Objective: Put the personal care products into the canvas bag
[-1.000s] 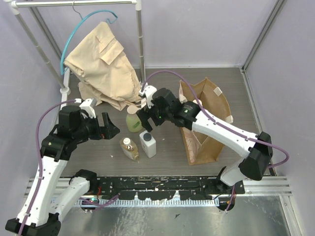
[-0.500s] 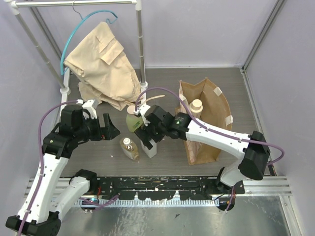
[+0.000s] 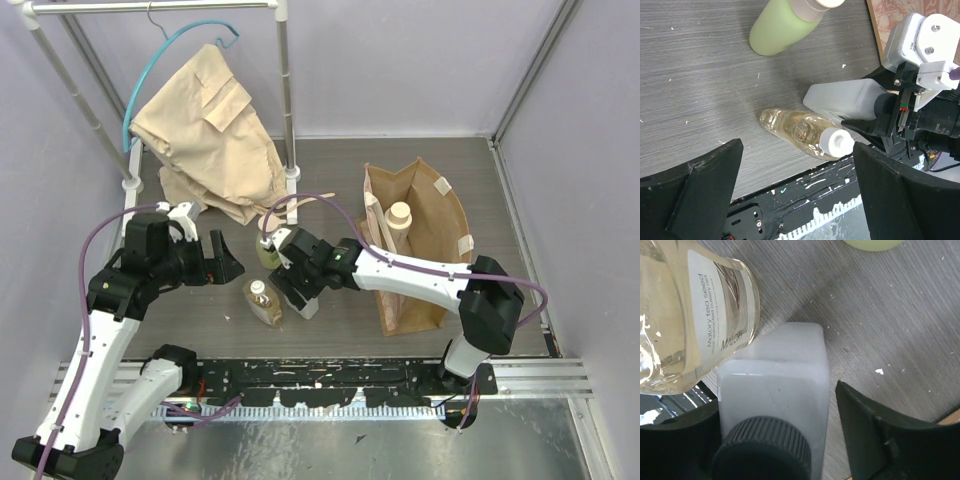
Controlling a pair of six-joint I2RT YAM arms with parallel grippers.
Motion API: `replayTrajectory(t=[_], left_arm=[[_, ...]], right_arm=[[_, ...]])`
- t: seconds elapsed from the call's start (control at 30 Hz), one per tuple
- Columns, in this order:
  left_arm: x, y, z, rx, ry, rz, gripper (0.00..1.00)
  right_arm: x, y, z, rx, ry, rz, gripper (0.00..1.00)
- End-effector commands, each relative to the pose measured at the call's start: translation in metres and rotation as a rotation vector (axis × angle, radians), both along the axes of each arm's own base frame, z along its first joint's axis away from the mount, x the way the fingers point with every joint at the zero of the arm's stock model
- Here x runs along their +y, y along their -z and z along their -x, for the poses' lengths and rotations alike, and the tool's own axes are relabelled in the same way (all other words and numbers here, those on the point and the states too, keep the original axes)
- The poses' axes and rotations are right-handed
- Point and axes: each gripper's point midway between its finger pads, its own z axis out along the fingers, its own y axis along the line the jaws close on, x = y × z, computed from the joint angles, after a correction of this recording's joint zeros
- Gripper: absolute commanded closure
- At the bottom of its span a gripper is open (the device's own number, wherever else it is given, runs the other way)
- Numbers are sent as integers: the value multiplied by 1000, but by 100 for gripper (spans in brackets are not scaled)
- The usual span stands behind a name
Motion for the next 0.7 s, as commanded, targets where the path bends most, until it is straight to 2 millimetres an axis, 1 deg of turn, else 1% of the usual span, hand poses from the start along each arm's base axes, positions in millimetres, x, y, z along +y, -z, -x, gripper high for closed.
replayTrajectory(t=[0.0, 0.07, 0.1, 0.2, 0.23, 0.37, 0.43, 0.47, 0.57, 0.67], left_arm=[[-3, 0, -1, -6, 8, 13, 2], [-5, 0, 0, -7, 21, 22, 2], [-6, -1, 1, -11, 29, 26, 2], [-10, -4, 2, -20, 58, 40, 2], [-11, -5, 2, -21, 67, 39, 2], [-12, -12, 3, -18, 95, 33, 2], [-12, -15, 0, -20, 97, 22, 2], [-12, -16, -2, -24, 95, 16, 2], [-13, -19, -17, -32, 94, 3, 2], [-15, -22, -40, -54, 87, -16, 2]], right_arm=[[14, -8, -4, -26, 1, -54, 40], [13, -9, -4, -26, 0, -48, 66], [12, -10, -4, -29, 0, -46, 76], [7, -23, -9, -68, 23, -57, 97], [4, -29, -11, -86, 34, -60, 99], [-10, -56, -19, -162, 86, -82, 99], [-17, -70, -20, -188, 105, -87, 99], [-23, -78, -24, -219, 129, -80, 99], [-31, -103, -26, -255, 157, -108, 99], [-34, -131, -25, -279, 169, -169, 99]])
